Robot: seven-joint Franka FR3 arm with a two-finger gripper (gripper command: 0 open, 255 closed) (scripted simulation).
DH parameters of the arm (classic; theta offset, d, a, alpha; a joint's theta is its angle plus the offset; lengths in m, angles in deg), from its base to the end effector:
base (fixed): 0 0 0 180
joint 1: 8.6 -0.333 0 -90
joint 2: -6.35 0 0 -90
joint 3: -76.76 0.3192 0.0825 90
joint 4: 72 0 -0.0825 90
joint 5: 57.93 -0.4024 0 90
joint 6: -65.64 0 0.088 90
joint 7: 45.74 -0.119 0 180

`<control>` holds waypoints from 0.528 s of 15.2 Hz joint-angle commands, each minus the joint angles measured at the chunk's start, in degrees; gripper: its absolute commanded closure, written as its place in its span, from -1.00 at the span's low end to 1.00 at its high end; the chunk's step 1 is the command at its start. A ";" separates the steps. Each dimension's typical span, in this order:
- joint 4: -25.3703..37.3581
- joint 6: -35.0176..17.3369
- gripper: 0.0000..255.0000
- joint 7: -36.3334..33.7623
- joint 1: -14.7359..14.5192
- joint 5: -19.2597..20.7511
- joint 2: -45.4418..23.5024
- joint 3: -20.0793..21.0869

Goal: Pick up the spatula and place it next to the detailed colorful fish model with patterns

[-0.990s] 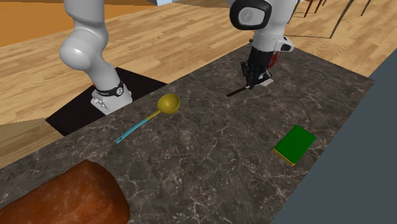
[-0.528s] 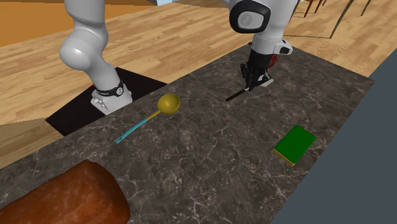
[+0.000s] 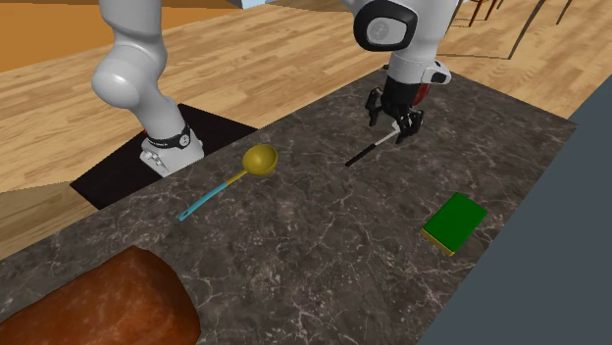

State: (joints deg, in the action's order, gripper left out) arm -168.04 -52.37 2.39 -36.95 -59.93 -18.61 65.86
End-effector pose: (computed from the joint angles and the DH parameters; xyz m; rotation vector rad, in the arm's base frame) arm 0.6431 0.2168 0.3322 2.6107 1.6791 -0.0865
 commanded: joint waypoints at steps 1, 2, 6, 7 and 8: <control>1.02 1.65 -1.00 -0.08 -0.07 0.13 0.65 -0.05; 2.13 3.34 -1.00 -0.16 -0.13 0.25 1.23 -0.10; 4.34 6.42 -1.00 -0.28 -0.21 0.43 2.12 -0.16; 4.34 6.42 -1.00 -0.28 -0.21 0.43 2.11 -0.16; 4.35 6.42 -1.00 -0.28 -0.21 0.43 2.11 -0.16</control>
State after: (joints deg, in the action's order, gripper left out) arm -163.72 -46.04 2.11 -37.15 -59.51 -16.55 65.70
